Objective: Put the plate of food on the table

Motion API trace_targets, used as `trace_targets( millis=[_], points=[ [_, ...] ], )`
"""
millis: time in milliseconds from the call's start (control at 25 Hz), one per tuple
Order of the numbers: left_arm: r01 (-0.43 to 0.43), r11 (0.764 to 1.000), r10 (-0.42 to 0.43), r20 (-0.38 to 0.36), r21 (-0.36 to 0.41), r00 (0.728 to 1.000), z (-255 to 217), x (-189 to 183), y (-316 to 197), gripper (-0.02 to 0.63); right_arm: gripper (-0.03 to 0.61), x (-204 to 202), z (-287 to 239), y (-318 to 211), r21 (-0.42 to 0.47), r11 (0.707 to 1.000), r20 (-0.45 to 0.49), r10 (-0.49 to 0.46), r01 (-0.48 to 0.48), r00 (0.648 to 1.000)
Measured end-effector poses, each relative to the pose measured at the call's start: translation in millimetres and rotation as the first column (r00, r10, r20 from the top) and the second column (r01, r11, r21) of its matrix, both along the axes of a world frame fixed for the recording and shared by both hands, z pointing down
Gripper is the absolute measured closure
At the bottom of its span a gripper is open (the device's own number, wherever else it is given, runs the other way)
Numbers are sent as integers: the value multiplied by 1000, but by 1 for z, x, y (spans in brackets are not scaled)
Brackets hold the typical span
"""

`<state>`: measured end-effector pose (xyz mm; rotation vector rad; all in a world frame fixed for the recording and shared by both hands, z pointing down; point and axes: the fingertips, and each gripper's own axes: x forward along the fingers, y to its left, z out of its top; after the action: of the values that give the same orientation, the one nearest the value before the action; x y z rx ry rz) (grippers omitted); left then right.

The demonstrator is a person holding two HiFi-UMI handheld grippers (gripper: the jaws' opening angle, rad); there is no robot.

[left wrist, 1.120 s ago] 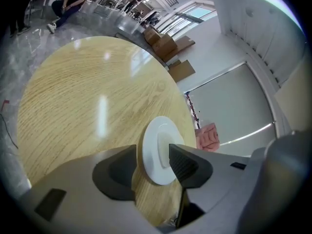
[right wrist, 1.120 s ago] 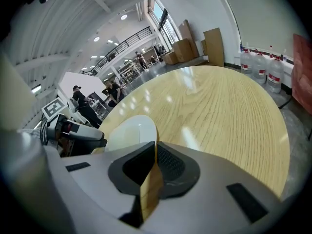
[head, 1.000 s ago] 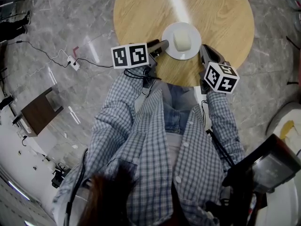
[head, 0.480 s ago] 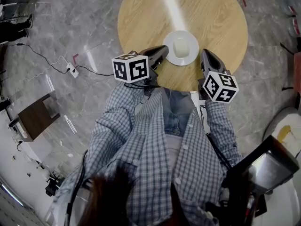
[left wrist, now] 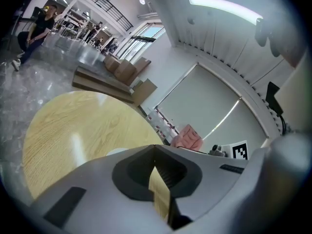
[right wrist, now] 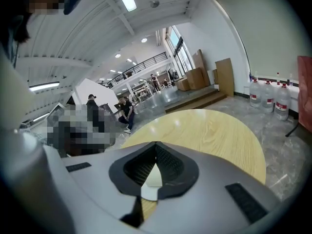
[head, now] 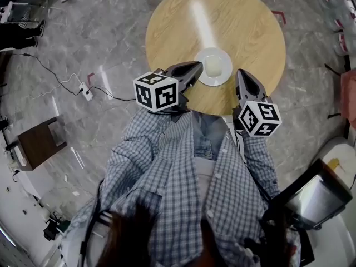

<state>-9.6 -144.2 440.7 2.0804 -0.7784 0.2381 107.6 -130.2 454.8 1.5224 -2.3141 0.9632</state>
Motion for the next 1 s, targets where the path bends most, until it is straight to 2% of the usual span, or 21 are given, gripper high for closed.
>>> trace_targets(
  millis=[280,440,560,760,1000],
  points=[
    [-10,998,14,-56,65,998,-36,11,2,606,571,1,-43,-4,94,996,3,-7,7,1000],
    [-41,991,48,-57,130,997,-58,20,3,606,571,5,-62,-8,149,989,-22,-9,12,1000],
    [-45,984,57,-68,170,996,-75,26,-1,606,571,10,-78,-14,194,981,-5,-13,14,1000],
    [-55,977,70,-69,205,995,-93,27,2,606,571,12,-99,-15,231,973,74,-4,-13,997],
    [-52,969,73,-80,240,994,-105,33,-2,606,571,14,-114,-20,270,963,71,-24,4,997]
  ],
)
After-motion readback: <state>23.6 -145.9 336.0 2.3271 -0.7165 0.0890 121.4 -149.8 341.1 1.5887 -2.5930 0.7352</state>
